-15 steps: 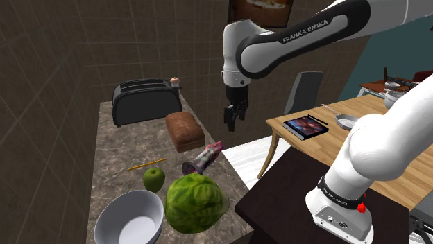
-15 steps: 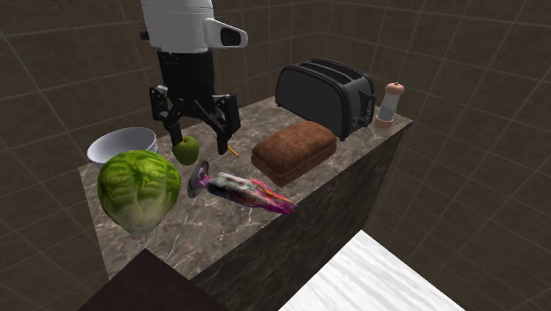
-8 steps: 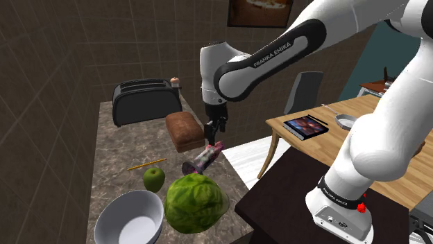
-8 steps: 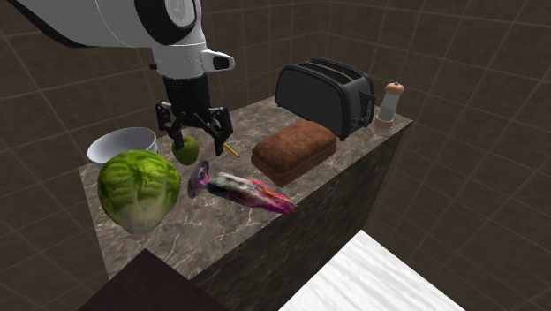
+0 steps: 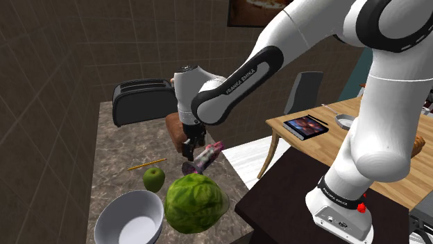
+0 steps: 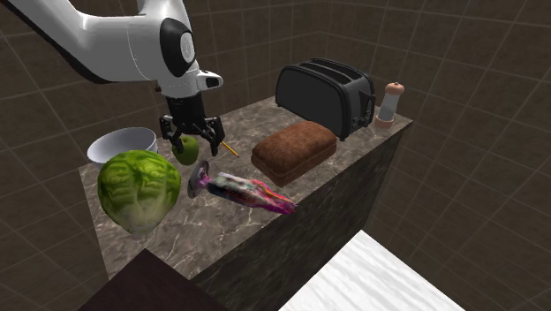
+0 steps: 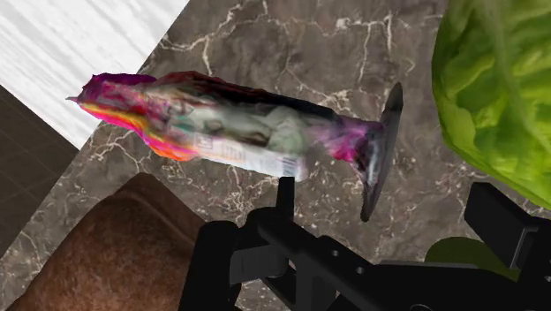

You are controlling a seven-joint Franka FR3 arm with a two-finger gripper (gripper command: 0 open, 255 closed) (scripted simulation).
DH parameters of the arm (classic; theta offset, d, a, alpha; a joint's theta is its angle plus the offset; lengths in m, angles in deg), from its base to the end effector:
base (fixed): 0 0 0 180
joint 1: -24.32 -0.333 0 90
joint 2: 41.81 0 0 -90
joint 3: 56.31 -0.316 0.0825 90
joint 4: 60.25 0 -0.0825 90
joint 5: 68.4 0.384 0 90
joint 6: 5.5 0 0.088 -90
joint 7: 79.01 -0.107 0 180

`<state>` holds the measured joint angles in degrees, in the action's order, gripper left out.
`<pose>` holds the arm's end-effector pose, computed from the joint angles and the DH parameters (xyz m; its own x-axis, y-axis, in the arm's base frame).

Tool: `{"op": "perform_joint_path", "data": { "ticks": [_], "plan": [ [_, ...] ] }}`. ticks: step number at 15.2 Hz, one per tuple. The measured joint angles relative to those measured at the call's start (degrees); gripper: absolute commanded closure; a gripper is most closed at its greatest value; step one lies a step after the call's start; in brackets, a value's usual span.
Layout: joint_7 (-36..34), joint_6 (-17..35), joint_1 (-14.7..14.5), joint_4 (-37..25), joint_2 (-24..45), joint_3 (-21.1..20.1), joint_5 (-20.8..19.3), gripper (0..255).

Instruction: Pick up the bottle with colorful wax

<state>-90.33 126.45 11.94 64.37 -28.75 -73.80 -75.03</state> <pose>0.4775 0.2706 0.2842 0.9181 0.3875 -0.0834 0.3908 -0.9200 0.0279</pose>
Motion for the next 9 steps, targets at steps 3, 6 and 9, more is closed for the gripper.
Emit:
{"op": "perform_joint_path", "data": {
  "ticks": [3, 6, 9],
  "plan": [
    [-1.29, 1.62, -1.32, -3.12, 4.7, 0.24, -2.41, 0],
    [-1.93, 3.39, -1.74, -3.2, 6.58, 0.58, -3.4, 0],
    [-2.56, 5.35, -2.06, -3.14, 8.56, 1.09, -4.36, 0]
  ]
}}
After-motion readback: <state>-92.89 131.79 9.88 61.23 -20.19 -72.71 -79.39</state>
